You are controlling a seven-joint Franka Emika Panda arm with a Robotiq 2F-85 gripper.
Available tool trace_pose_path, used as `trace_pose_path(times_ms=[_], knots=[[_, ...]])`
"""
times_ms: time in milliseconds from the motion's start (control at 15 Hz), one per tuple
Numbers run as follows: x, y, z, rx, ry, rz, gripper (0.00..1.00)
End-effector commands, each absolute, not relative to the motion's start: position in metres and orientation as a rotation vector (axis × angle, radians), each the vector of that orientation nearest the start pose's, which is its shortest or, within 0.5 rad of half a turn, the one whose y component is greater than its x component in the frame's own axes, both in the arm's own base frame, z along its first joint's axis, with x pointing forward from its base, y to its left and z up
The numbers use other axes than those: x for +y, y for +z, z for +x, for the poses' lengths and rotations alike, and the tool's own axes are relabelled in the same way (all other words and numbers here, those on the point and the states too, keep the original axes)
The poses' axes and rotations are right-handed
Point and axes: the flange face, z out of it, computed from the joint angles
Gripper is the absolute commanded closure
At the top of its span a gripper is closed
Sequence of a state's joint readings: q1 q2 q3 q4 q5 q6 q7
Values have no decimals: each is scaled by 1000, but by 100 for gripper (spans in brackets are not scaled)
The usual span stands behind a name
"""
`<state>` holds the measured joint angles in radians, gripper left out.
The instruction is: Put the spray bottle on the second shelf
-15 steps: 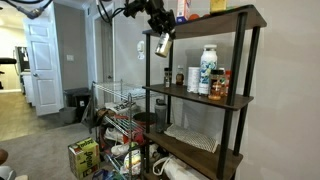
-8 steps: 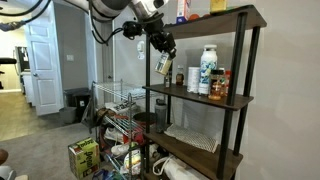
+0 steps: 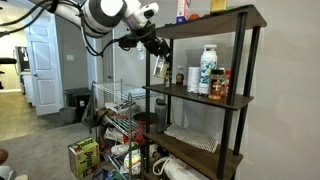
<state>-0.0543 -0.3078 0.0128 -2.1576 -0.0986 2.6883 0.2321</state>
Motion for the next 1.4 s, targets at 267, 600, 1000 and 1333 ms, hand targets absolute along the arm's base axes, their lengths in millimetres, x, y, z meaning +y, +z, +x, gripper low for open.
trace_pose_path(times_ms=[267,600,1000,1333], knots=[[-23,621,512,338,-1614,-2827,64],[-23,619,516,348,-1595,-2865,39],[-21,618,516,341,-1596,-2867,39],[-16,614,516,330,-1603,-2845,64]])
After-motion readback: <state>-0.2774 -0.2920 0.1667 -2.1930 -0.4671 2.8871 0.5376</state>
